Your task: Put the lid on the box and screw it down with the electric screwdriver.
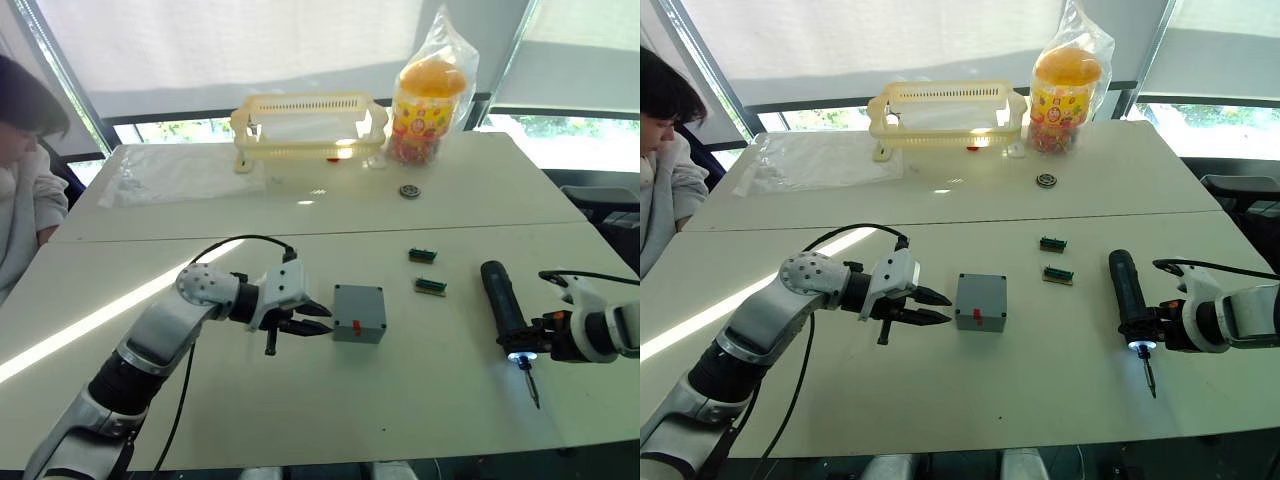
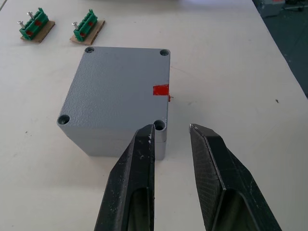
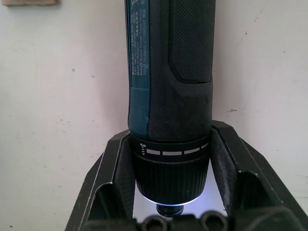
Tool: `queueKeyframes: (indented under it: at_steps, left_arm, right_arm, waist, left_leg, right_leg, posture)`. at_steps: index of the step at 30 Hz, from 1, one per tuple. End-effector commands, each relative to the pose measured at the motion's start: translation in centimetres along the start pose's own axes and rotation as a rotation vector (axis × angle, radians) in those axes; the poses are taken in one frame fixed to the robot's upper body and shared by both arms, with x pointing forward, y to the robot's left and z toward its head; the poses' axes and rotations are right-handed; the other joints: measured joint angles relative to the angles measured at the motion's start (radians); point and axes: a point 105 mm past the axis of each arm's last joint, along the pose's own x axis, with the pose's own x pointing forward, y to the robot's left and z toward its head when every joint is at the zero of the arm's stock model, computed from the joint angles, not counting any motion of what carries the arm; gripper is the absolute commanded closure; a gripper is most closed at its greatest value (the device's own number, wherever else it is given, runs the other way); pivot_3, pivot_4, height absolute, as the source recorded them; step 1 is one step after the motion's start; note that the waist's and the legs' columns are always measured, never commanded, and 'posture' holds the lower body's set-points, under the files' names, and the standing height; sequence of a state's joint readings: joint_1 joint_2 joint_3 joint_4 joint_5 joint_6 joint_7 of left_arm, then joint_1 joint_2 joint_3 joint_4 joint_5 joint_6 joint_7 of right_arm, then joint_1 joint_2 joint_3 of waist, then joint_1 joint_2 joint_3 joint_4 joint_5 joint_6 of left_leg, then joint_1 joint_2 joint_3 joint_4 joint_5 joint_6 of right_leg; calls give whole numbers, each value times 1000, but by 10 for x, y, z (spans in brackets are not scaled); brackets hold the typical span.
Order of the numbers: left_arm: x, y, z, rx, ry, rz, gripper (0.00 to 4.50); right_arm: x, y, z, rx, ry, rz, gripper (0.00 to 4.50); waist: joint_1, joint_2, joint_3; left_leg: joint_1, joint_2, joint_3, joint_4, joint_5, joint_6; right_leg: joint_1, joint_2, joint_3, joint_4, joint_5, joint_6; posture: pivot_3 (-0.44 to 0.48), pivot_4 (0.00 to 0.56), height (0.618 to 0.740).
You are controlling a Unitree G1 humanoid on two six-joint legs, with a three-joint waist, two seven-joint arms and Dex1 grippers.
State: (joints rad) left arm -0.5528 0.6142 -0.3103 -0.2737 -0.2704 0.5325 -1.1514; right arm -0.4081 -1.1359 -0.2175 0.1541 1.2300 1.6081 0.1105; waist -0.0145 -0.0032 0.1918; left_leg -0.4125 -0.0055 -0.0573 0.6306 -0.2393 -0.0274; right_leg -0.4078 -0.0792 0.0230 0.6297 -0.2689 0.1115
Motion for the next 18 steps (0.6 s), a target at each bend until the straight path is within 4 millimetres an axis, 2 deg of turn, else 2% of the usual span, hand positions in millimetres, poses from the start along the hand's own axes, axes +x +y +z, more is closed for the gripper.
queueKeyframes:
  at_steps: [1, 2, 3, 7, 9, 12, 16, 18]
  left_arm:
    - [1, 4, 6, 23, -18, 33, 3375]
    - [1, 5, 6, 20, -19, 38, 3375]
    - [1, 6, 5, 16, -19, 42, 3375]
    - [0, 11, 1, 5, -18, 69, 3375]
    - [-2, 16, 0, -2, -15, 94, 3375]
    - [-6, 27, -5, -17, -7, 149, 3375]
    - [-10, 45, -11, -72, -20, 221, 3375]
    - [-10, 52, -15, -109, -29, 249, 3375]
  right_arm:
    - [-8, 2, 15, -21, -48, -7, 2751]
    - [-8, 3, 15, -26, -45, -5, 2751]
    - [-7, 3, 16, -35, -42, -8, 1719]
    - [-4, 3, 17, -54, -40, -22, 56]
    - [-7, 1, 21, -98, -68, -53, 56]
    - [-20, 0, 43, -202, -196, -106, 56]
    - [-40, 13, 78, -389, -397, -118, 56]
    - [-46, 20, 87, -452, -451, -108, 56]
  waist:
    - [1, 0, 0]
    - [1, 0, 0]
    - [1, 0, 0]
    - [2, 0, 0]
    - [2, 0, 0]
    - [2, 0, 0]
    - [0, 0, 0]
    - [1, 0, 0]
  left_leg:
    - [0, 0, 0, 0, 0, 0]
    - [0, 0, 0, 0, 0, 0]
    - [0, 0, 0, 0, 0, 0]
    - [0, 0, -1, -1, 0, 0]
    - [0, 0, -1, -1, 0, 0]
    - [0, 0, -1, 0, 0, 0]
    - [0, 0, 0, 1, 0, 0]
    - [0, 0, 0, 1, 0, 0]
  right_leg:
    - [0, 0, 0, 0, 0, 0]
    - [0, 0, 0, 0, 0, 0]
    - [0, 0, 0, 0, 0, 0]
    - [0, 1, 0, 0, 1, 1]
    - [0, 1, 0, 0, 1, 2]
    - [0, 1, 0, 1, 1, 3]
    - [0, 1, 0, 1, 2, 3]
    - [0, 1, 0, 1, 2, 3]
  posture:
    - [0, 150, 740]
    - [0, 150, 740]
    - [0, 150, 740]
    - [0, 150, 740]
    - [0, 150, 740]
    - [0, 150, 740]
    - [0, 150, 740]
    - [0, 150, 740]
